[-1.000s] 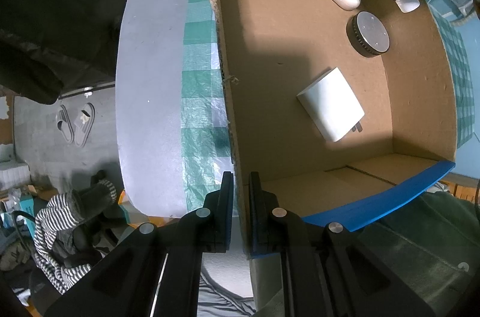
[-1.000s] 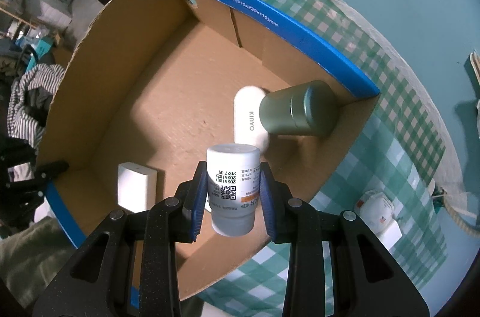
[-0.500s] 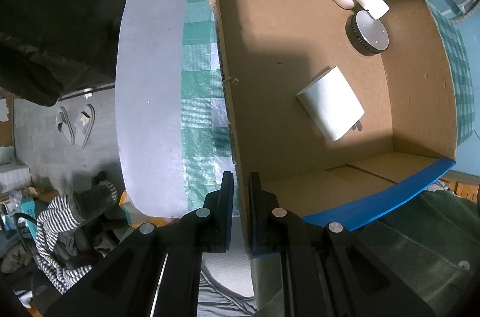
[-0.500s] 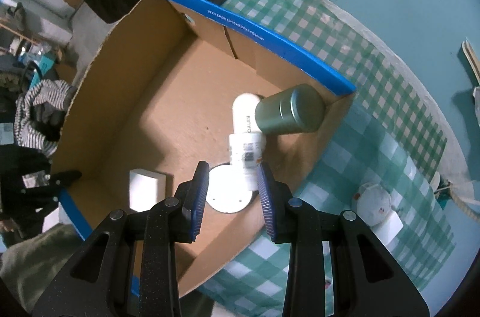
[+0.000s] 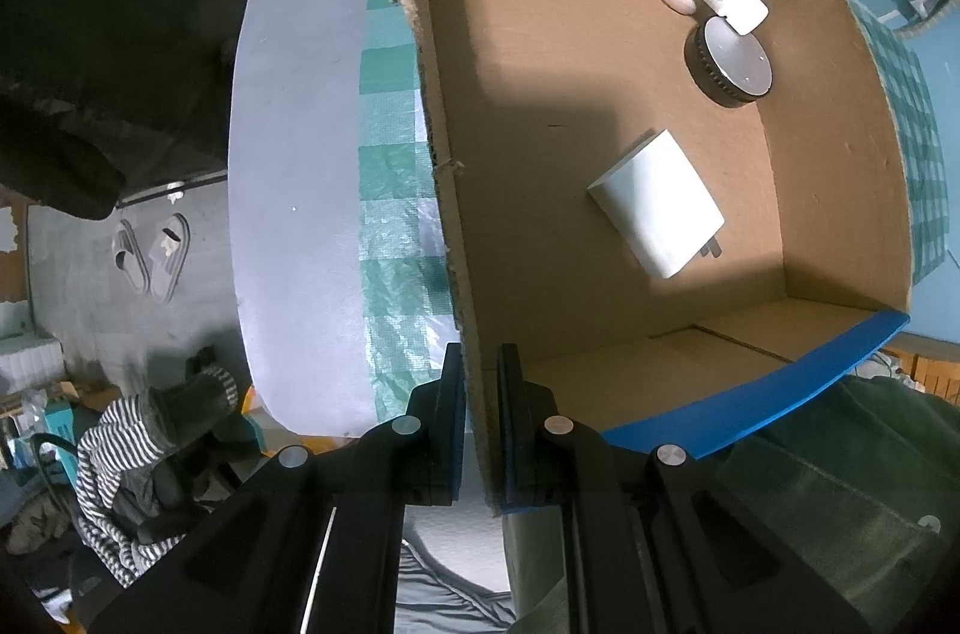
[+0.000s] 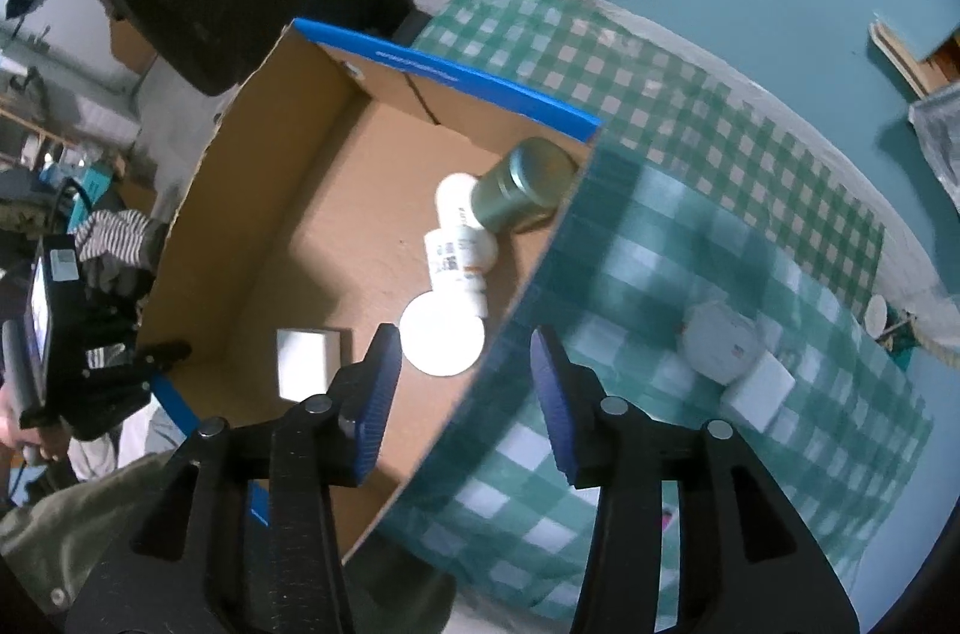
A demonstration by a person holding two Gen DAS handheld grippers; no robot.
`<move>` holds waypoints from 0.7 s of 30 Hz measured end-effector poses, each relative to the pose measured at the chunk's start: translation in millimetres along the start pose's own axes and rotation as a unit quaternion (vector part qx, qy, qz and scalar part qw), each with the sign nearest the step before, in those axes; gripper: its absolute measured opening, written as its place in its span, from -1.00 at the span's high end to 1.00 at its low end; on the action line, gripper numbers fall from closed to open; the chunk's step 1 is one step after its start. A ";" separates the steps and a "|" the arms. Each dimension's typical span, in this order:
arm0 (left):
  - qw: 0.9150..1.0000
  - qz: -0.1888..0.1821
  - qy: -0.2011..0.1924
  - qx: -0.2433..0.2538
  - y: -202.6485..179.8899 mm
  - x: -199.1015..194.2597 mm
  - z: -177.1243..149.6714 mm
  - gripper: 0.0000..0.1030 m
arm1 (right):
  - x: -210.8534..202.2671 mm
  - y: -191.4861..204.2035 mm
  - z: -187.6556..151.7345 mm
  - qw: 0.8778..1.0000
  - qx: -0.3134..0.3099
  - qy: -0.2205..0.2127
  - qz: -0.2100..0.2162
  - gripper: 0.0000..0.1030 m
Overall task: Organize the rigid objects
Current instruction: 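Move the right tool to the purple-gold SANY lighter and grasp it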
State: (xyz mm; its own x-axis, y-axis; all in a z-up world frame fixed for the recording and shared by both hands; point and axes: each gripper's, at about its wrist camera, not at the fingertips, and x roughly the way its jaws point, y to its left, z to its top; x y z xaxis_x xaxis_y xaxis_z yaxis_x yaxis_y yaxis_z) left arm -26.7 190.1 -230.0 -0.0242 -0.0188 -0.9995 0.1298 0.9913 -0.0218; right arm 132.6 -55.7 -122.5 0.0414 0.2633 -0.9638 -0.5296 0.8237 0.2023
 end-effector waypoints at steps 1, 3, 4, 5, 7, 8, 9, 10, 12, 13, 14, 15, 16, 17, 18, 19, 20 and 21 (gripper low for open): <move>1.000 0.000 0.000 0.000 -0.6 -0.4 -0.2 0.81 | -2.9 -2.9 -3.3 1.000 0.005 -0.002 0.000 0.12; 1.000 -0.001 0.000 0.001 -2.2 -0.8 0.0 0.81 | -9.2 -9.6 -10.4 1.000 0.019 -0.007 -0.003 0.12; 1.000 -0.001 0.000 0.002 -2.7 -0.6 0.1 0.81 | -12.2 -13.2 -15.2 1.000 0.025 -0.009 -0.004 0.11; 1.000 0.000 0.000 0.003 -3.0 -0.3 0.2 0.81 | -14.4 -17.7 -20.8 0.999 0.032 -0.008 -0.005 0.09; 1.000 0.000 0.002 0.003 -2.6 0.9 0.2 0.81 | -17.1 -27.3 -31.4 0.999 0.047 -0.006 -0.011 0.04; 1.000 0.000 0.001 0.003 -2.5 1.0 0.0 0.81 | -17.9 -32.2 -36.8 0.998 0.055 -0.005 -0.014 0.02; 1.000 0.000 0.002 0.002 -3.0 0.8 0.6 0.81 | -18.2 -37.9 -42.9 0.998 0.064 -0.003 -0.016 0.02; 1.000 -0.001 0.002 0.003 -3.0 0.6 0.6 0.81 | -17.8 -44.3 -49.6 0.997 0.074 -0.001 -0.016 0.02; 1.000 0.000 0.002 0.003 -3.0 0.7 0.6 0.81 | -16.0 -55.9 -61.4 0.995 0.094 0.005 -0.017 0.02; 1.000 0.001 0.003 0.004 -3.2 0.5 0.7 0.81 | -14.7 -61.4 -67.8 0.994 0.104 0.008 -0.017 0.02; 1.000 0.001 0.003 0.005 -3.5 0.3 1.5 0.81 | -13.0 -67.5 -74.5 0.993 0.115 0.012 -0.017 0.02; 1.000 0.002 0.004 0.006 -4.2 0.2 1.8 0.81 | -11.4 -72.9 -79.4 0.992 0.123 0.015 -0.017 0.02; 1.000 0.002 0.004 0.006 -5.3 0.0 2.1 0.81 | -10.0 -78.2 -85.3 0.991 0.133 0.017 -0.017 0.02; 1.000 0.002 0.004 0.007 -5.7 0.0 2.1 0.81 | -8.7 -82.7 -91.3 0.990 0.141 0.019 -0.016 0.02; 1.000 0.003 0.005 0.008 -6.1 0.3 2.2 0.81 | -6.8 -87.3 -97.6 0.989 0.149 0.022 -0.016 0.02; 1.000 0.003 0.005 0.008 -6.4 0.2 2.3 0.81 | -6.3 -89.4 -102.3 0.988 0.153 0.023 -0.016 0.02; 1.000 0.003 0.006 0.009 -6.6 0.0 2.3 0.81 | -4.6 -93.2 -108.4 0.987 0.158 0.025 -0.016 0.02; 1.000 0.003 0.007 0.009 -6.8 0.1 2.6 0.81 | -3.3 -95.5 -113.2 0.986 0.162 0.027 -0.016 0.02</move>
State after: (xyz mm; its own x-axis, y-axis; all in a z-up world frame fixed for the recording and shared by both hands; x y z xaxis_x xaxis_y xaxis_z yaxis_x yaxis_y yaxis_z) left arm -25.0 183.1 -230.1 -0.0367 -0.0109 -0.9993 0.1486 0.9888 -0.0162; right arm 87.1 -192.0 -158.3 0.0035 0.2153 -0.9765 -0.2304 0.9504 0.2087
